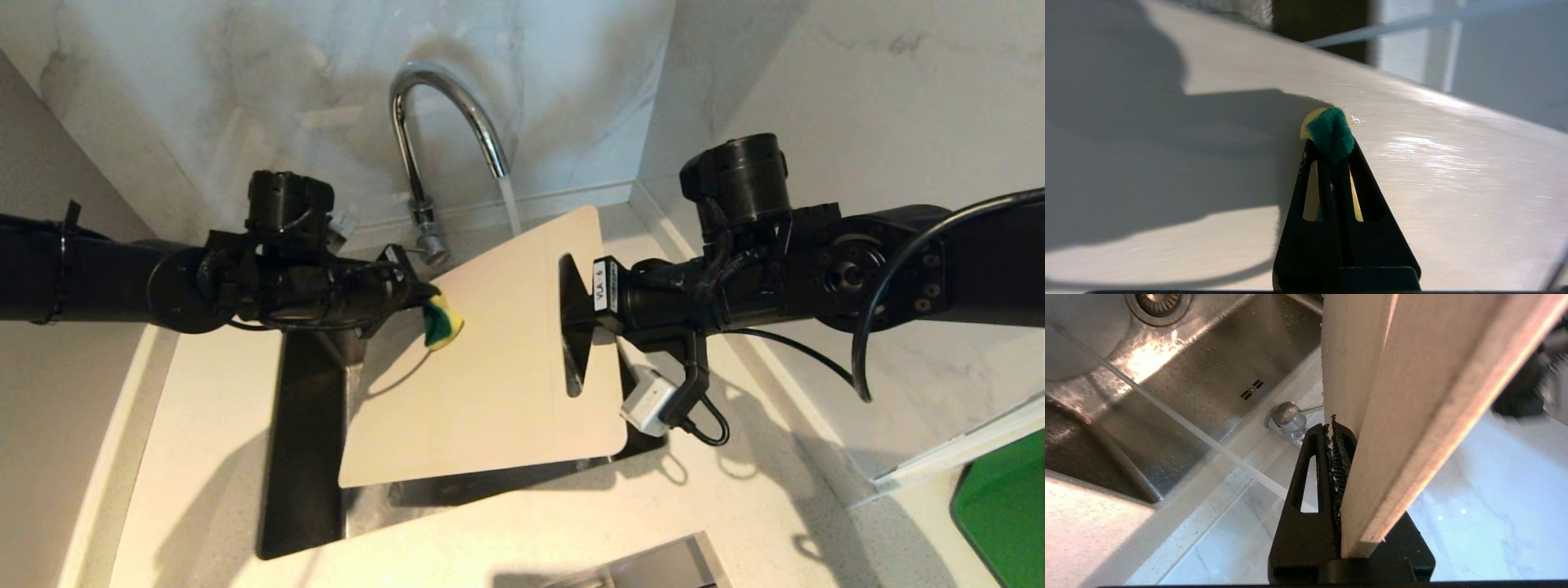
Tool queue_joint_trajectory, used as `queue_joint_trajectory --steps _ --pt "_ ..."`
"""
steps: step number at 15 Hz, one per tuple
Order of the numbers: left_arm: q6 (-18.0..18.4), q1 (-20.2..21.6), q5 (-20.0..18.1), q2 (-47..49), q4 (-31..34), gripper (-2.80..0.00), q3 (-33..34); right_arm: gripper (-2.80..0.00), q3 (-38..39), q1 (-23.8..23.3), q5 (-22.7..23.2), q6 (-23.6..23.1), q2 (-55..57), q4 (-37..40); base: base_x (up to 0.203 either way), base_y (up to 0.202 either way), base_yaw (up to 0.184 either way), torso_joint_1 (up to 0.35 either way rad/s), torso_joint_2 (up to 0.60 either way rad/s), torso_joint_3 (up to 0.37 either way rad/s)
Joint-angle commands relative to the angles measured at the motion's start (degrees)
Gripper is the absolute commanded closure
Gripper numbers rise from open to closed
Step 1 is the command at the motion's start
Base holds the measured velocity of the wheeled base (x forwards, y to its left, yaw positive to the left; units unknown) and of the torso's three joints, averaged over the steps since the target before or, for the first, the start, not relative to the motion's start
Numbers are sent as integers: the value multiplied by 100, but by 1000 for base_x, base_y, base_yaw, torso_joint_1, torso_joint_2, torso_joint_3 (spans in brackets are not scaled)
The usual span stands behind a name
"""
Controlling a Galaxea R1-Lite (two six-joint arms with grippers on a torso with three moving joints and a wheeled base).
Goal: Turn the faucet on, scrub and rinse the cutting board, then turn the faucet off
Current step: Scrub the cutting board underwater
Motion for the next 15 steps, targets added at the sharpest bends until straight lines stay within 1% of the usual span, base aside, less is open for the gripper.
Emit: queue_joint_trajectory --steps 1,3,5,7,8,11,14,15 --pt "34 357 -191 -131 -233 0 519 0 -9 -5 30 -78 -75 10 0 0 0 0 0 0" --pt "238 740 -251 -156 -612 0 877 0 3 -10 45 -70 -137 16 0 0 0 0 0 0" --pt "469 1060 -314 -140 -683 0 1018 0 3 -10 58 -70 -146 16 0 0 0 0 0 0" --pt "501 1395 -730 -153 -691 0 1130 0 24 -10 65 -69 -194 16 0 0 0 0 0 0" --pt "506 1520 -841 -167 -692 0 1198 0 22 -10 65 -61 -225 24 0 0 0 0 0 0" --pt "513 1644 -860 -208 -689 0 1209 0 33 -10 65 -61 -225 25 0 0 0 0 0 0" --pt "507 1620 -866 -434 -680 0 1242 0 38 -10 65 -61 -201 20 0 0 0 0 0 0" --pt "490 1525 -868 -592 -671 0 1267 0 38 -10 65 -61 -180 16 0 0 0 0 0 0"
